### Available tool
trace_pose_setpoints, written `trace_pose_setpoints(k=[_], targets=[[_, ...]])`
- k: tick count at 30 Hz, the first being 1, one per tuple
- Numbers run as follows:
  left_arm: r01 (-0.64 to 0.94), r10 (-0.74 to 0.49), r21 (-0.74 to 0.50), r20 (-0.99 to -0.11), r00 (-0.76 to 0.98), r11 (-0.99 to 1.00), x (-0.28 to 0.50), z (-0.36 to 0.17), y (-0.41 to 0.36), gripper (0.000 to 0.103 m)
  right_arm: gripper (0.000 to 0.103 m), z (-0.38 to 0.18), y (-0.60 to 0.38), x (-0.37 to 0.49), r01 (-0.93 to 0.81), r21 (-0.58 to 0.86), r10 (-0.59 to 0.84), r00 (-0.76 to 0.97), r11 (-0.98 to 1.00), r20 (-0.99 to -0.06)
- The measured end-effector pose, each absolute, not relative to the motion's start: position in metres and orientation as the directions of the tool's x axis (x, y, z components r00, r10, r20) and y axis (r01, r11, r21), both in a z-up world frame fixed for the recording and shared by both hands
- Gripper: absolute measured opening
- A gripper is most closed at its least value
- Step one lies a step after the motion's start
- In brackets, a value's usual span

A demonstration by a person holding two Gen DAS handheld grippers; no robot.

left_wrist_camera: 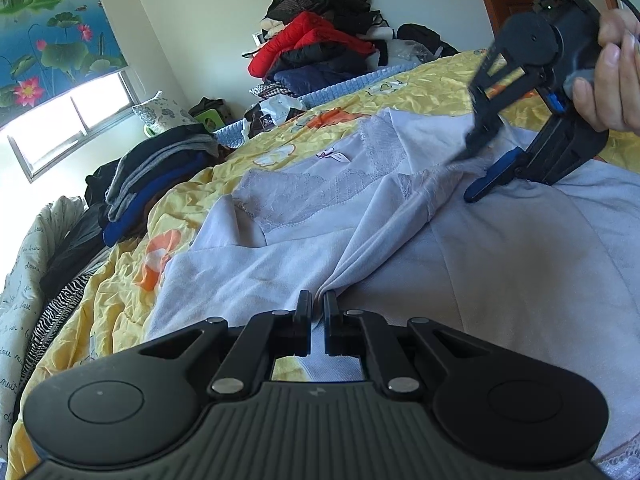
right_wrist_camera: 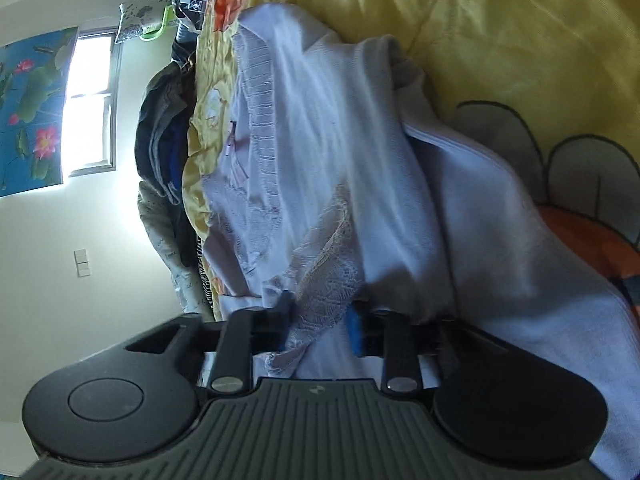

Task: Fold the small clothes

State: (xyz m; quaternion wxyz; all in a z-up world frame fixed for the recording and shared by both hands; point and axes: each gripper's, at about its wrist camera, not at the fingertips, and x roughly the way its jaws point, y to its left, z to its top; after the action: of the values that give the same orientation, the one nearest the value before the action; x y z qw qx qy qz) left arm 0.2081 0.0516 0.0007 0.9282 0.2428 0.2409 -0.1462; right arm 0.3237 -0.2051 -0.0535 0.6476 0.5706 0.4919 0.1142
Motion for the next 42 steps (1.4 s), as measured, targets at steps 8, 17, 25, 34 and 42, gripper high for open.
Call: trace_pose_setpoints(k=[8,17,25,34,42], targets=[[0.362,-0.172,0.273,-0.536,0.827,0.891,0.212,0.008,0.062,0.006,0.009,-0.029,-0.211,0.304,0.293,0.878,0.656,0.583,0.38,-0.478],[0.042,-0.442,-0.618,-0.51,0.738,0.785,0.218,0.022,0.154,0.007,0.008,0.035,-0.228,0.259,0.003,0.935,0.694,0.669,0.356,-0.266],[-0.207,-0.464,-0.772,-0.548,0.696,0.602,0.248,0.028,0.182,0.026,0.008,0.073,-0.218,0.279,-0.086,0.954,0.74,0.652,0.286,-0.163],[-0.368,-0.455,-0.825,-0.549,0.701,0.43,0.258,-0.008,0.172,0.082,0.008,0.109,-0.209,0.268,-0.185,0.951,0.782,0.617,0.246,-0.082],[-0.358,-0.445,-0.837,-0.529,0.723,0.414,0.291,-0.011,0.164,0.032,0.008,0.11,-0.218,0.254,-0.187,0.95,0.776,0.625,0.249,-0.08]])
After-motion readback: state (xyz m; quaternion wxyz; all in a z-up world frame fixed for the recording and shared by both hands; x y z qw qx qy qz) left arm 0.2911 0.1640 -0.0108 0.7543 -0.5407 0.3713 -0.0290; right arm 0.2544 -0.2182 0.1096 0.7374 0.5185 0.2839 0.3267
